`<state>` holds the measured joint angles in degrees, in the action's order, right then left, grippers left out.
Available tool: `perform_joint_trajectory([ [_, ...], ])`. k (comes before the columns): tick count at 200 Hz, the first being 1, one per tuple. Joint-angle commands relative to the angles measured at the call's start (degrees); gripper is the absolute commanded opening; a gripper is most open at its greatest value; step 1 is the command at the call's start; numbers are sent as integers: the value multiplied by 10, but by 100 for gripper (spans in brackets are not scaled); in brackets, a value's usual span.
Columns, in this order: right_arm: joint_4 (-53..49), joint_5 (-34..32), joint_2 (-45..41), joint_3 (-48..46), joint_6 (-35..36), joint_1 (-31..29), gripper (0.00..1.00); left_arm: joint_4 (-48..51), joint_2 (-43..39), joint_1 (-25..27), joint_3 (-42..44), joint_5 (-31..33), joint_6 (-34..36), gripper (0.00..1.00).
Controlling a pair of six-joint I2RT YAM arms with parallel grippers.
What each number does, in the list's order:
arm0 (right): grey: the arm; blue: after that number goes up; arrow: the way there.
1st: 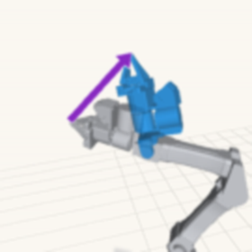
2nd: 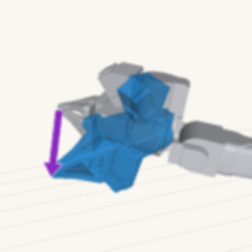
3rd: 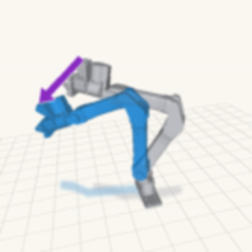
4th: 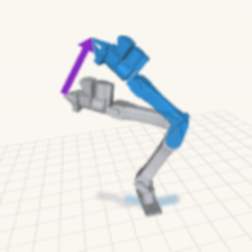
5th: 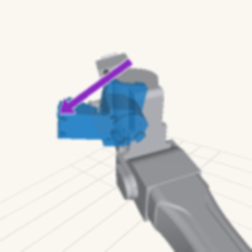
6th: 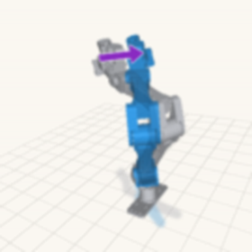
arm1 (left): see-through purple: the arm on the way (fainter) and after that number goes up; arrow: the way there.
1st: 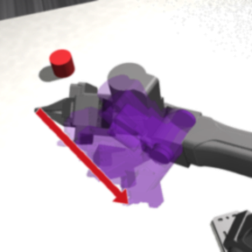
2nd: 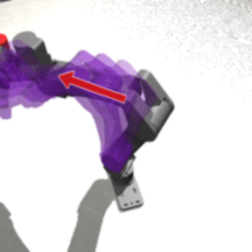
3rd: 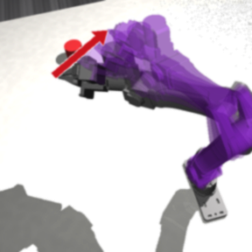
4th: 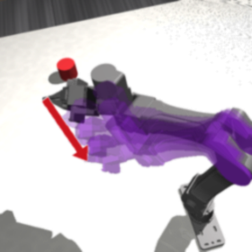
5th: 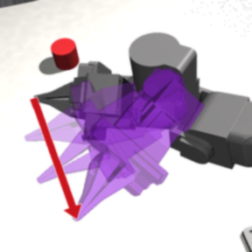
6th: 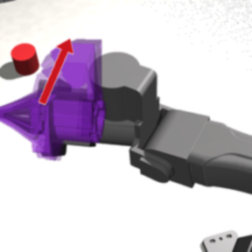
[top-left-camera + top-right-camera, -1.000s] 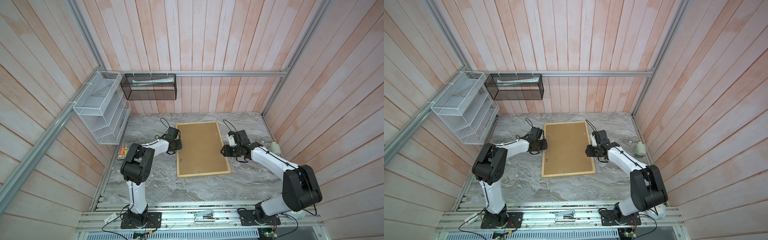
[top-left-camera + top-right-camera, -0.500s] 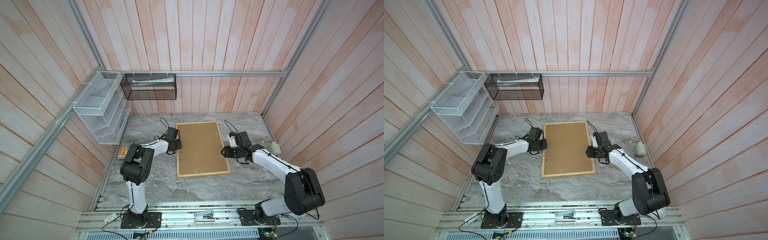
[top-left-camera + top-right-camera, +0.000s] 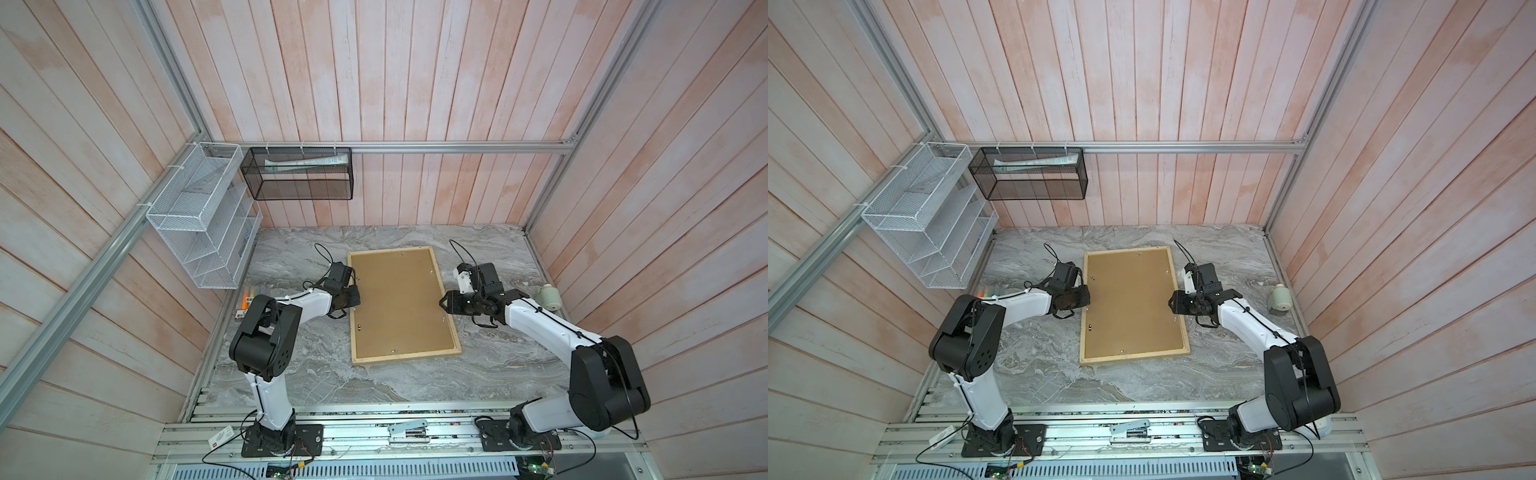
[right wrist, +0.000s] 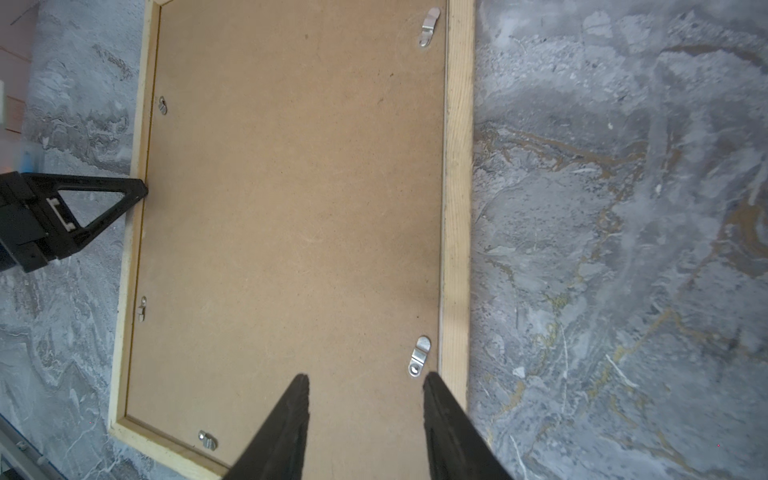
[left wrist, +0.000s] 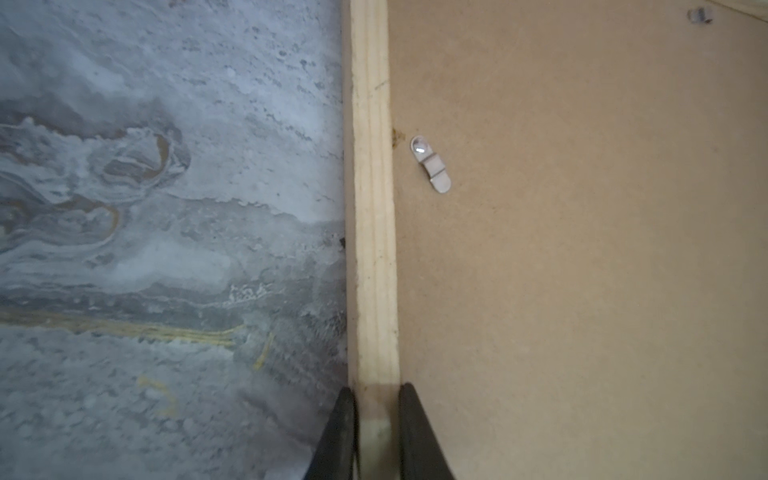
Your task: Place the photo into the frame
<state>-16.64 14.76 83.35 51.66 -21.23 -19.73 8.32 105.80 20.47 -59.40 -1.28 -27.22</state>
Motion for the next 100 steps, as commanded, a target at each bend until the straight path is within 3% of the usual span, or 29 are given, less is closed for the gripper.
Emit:
perform_joint_trajectory([
  [1, 19, 19, -4, -3, -12, 1, 46, 31, -12, 2, 22, -20, -1, 15],
  [100, 48, 57, 17, 12, -31, -4, 46, 39, -62, 13, 69, -22, -3, 15],
])
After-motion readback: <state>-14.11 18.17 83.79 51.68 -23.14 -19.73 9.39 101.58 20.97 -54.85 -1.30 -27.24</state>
